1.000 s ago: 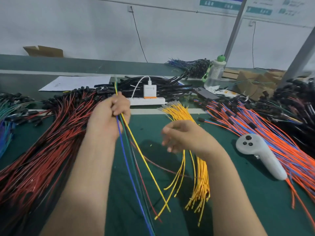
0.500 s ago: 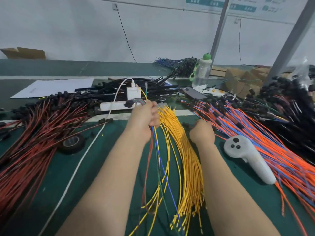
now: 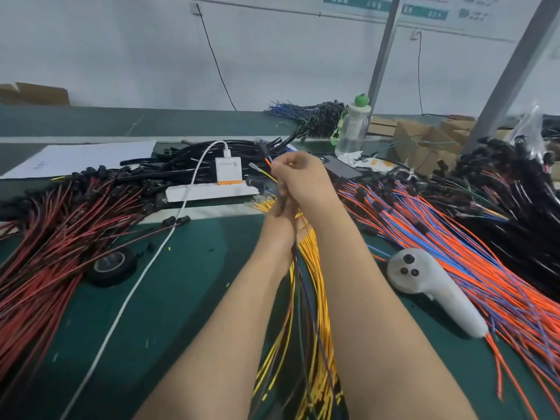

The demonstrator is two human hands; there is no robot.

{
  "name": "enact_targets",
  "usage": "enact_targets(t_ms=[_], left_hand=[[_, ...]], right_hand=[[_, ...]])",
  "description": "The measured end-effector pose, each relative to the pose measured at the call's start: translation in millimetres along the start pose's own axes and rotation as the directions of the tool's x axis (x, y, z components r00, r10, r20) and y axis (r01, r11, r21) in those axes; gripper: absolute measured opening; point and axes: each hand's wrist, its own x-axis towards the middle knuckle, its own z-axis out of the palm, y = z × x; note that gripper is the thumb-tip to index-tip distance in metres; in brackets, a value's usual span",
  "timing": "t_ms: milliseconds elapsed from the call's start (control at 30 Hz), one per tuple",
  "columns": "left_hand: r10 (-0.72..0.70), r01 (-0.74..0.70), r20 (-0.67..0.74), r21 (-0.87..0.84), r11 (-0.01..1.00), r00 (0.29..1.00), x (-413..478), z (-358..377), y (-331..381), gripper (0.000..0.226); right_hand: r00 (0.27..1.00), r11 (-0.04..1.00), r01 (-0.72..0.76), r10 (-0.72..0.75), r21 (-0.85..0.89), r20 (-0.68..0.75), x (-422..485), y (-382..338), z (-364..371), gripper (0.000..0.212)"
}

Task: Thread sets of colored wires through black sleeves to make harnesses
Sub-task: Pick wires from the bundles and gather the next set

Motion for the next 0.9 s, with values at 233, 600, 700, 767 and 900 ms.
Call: enact_targets(t_ms=[233, 600, 700, 767, 900], left_hand=[[0.165, -0.203, -0.23, -0.149, 0.968, 0.959, 15.1, -38.2, 53.6, 0.03], [0.304, -0.26, -0.12, 0.285, 0.922, 0.945, -17.5, -62.5, 79.0, 0.027], [0.311, -0.323, 0.097, 0.405, 0.855, 0.945, -34.5, -63.2, 99.9, 0.022], [0.268, -0.333, 0.199, 0.541, 0.772, 0.943, -45.7, -60.8, 116.8, 0.024], [0.174, -0.312, 0.266, 0.673, 0.671, 0.948, -64.5, -55.1, 134.2, 0.048]], right_hand=[[0.958, 0.736, 0.091, 0.12, -0.67, 0.262, -29.1, 4.1, -21.0, 0.042], [0.947, 0.887, 0.136, 0.015, -0.441, 0.321, -73.3, -13.8, 27.2, 0.045], [0.902, 0.993, -0.112, 0.118, -0.038, 0.416, -88.3, -21.6, 29.7, 0.037], [0.832, 0.895, -0.322, 0.113, 0.307, 0.543, -96.7, -25.8, 37.8, 0.031], [0.937, 0.663, -0.296, 0.063, 0.687, 0.343, -90.5, -42.3, 45.5, 0.038]])
